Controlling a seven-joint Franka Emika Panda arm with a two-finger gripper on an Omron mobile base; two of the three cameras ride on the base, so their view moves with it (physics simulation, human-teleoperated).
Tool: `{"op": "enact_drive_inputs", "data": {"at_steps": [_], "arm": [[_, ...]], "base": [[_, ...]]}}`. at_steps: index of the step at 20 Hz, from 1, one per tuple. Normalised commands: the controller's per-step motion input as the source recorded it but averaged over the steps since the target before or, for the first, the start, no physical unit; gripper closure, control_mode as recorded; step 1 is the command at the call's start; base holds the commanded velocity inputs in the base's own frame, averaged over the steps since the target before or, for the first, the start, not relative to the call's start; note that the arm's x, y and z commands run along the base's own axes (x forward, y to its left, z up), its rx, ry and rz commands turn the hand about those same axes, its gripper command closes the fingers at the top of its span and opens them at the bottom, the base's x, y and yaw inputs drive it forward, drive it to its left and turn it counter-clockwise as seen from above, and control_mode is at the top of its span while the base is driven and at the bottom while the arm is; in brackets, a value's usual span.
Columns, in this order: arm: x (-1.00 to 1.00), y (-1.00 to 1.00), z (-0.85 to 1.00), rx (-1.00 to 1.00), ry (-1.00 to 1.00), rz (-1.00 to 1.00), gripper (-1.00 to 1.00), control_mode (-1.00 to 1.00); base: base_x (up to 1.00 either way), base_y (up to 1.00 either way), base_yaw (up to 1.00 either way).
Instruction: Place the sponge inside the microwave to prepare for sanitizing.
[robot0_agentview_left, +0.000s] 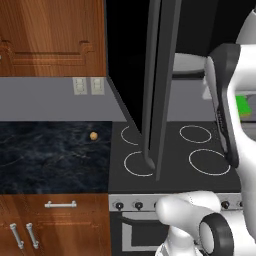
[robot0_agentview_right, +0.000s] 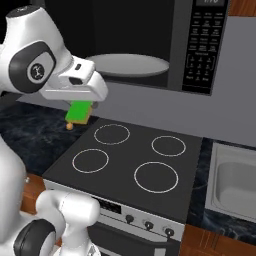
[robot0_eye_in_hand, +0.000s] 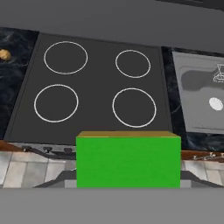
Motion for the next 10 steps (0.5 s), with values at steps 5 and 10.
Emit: {"op": "enact_drive_inputs", "data": {"at_steps": [5,10], "arm": [[0.41,-0.11,0.52,0.01,-0.08,0.00,1.00,-1.00],[0.38,0.03,0.33,0.00,-0.23,0.00,1.00,-1.00]], "base": [[0.00,0.00,0.00],[0.00,0.00,0.00]]}}
